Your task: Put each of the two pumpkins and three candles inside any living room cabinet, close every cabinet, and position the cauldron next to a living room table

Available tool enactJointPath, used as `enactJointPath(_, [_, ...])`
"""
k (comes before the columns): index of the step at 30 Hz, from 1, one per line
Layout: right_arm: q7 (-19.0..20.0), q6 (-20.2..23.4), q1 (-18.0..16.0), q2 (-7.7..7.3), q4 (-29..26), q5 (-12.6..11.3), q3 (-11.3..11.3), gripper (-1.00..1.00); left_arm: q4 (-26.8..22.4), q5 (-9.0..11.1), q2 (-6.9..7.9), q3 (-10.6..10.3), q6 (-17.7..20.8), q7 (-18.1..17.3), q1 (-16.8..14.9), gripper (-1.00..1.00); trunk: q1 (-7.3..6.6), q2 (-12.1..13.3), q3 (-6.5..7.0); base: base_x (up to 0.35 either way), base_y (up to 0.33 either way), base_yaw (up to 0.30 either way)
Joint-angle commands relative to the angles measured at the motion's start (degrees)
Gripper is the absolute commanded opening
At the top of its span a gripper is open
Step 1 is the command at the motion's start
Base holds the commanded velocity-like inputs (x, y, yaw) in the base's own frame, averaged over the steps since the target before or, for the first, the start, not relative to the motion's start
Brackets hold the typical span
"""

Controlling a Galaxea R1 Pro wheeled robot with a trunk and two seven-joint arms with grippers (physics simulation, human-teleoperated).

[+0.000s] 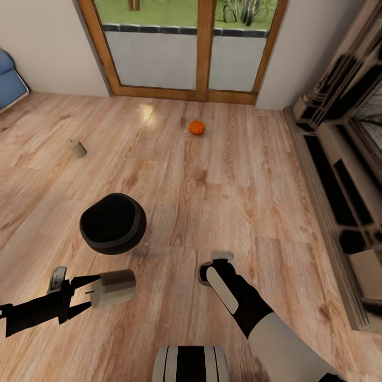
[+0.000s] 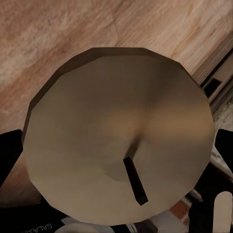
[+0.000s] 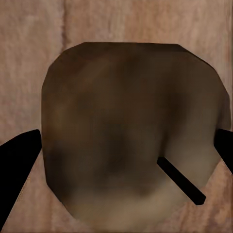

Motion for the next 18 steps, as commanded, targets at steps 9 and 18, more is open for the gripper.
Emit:
enactJointPath(9, [-0.6,0.4,0.3,-0.03,-3.0,-0.7,0.2,-1.0,0.0,-6.5,0.01,0.0,0.1,0.8,0.0,-1.0,-0.24,0.1,1.96,0.0,0.0,0.0])
enactJointPath(18, [-0.6,3.2,0.3,-0.02,-3.0,-1.4,0.0,-1.0,0.0,-7.4,0.07,-0.1,0.1,1.0,0.0,-1.0,-0.47,0.2,3.96,-0.002,0.0,0.0])
